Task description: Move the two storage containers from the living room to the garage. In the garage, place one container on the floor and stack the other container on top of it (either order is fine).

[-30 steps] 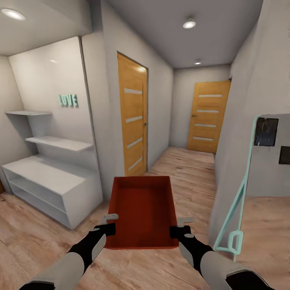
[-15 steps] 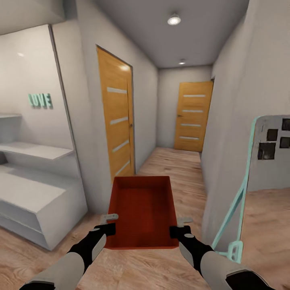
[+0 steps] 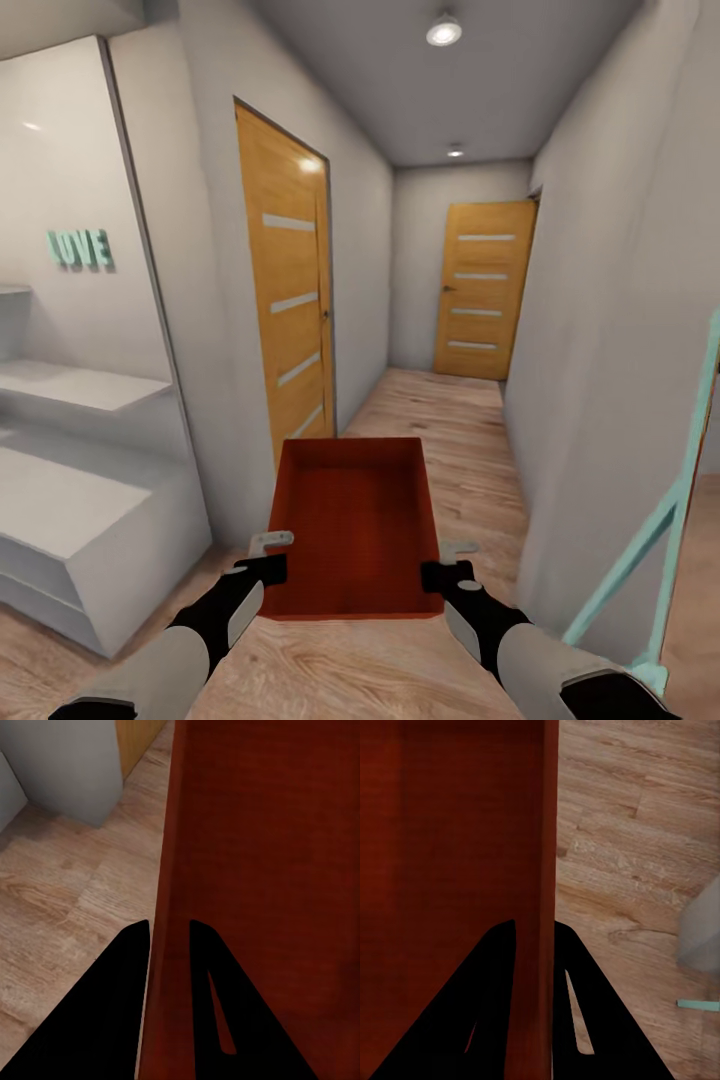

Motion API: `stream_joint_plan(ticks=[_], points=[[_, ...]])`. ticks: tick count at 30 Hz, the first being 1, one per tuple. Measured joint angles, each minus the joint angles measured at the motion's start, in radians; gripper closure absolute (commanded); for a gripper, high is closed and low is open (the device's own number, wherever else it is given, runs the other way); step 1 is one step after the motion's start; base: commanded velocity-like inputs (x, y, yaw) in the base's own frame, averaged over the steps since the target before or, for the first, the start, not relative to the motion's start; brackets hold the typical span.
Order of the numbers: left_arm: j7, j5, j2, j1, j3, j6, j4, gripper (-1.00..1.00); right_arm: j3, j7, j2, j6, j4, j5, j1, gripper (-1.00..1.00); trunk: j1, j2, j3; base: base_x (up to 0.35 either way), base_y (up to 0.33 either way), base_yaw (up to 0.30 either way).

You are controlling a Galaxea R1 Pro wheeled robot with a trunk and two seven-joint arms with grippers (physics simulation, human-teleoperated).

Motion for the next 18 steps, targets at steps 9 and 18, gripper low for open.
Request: stream_joint_plan(ticks=[9,18], points=[[0.000,0.000,0.000,0.000,0.000,-0.001,-0.001,1.00,-0.001,0.000,0.000,-0.002,0.000,0.001,0.000,1.00,0.000,0.000,0.000,0.323,0.100,0.000],[-0.001,0.000,0.000,0.000,0.000,-0.005,0.000,1.00,0.000,-0.001,0.000,-0.005,0.000,0.000,0.000,1.00,0.000,0.000,0.000,0.323,0.100,-0.064]])
